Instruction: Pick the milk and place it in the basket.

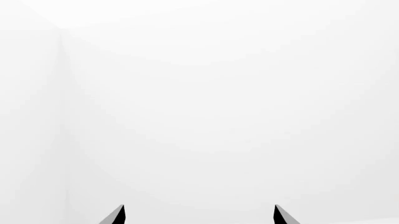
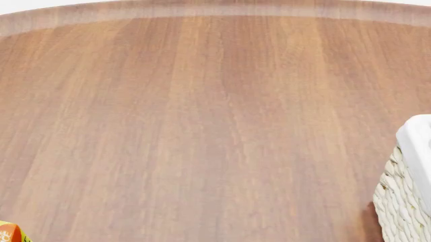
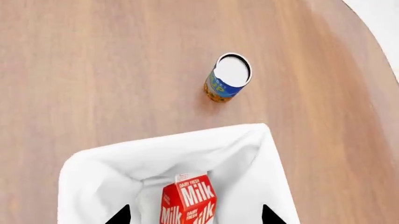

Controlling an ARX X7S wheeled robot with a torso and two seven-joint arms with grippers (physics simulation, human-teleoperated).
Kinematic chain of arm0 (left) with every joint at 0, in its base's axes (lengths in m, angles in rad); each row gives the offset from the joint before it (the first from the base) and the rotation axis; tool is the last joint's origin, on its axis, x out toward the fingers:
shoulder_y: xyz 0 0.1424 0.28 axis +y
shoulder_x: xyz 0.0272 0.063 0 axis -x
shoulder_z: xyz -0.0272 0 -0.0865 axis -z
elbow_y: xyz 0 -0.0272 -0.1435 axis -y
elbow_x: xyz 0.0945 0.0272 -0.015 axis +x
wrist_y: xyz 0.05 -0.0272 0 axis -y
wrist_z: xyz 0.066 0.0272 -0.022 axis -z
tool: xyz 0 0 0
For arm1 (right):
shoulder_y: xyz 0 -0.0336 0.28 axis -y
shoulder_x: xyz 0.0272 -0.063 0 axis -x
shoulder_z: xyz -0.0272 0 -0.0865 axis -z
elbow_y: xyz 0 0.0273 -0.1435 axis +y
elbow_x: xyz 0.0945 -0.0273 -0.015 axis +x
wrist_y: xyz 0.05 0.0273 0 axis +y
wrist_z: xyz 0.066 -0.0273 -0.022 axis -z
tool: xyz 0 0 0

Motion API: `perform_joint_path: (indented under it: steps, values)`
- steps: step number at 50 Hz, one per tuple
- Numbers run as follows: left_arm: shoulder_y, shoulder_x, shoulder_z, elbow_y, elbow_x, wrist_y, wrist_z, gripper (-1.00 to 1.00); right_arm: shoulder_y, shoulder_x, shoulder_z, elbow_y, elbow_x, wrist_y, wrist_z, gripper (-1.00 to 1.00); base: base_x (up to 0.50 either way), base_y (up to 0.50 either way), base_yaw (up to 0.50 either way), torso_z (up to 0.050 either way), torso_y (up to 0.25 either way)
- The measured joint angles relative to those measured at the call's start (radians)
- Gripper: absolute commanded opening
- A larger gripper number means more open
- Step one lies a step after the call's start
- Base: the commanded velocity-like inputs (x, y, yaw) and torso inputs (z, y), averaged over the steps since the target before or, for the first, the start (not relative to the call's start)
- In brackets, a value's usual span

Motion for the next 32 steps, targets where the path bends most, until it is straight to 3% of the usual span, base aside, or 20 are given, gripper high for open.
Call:
perform_joint_path:
  steps: [32]
  values:
    - [0.008, -0.001, -0.006, 0.001, 0.001, 0.002, -0.002, 1.0, 0.286, -0.187, 0.051, 0.078, -0.001, -0.303, 0.026, 1.0, 0.0, 0.0, 0.0, 0.0, 0.0]
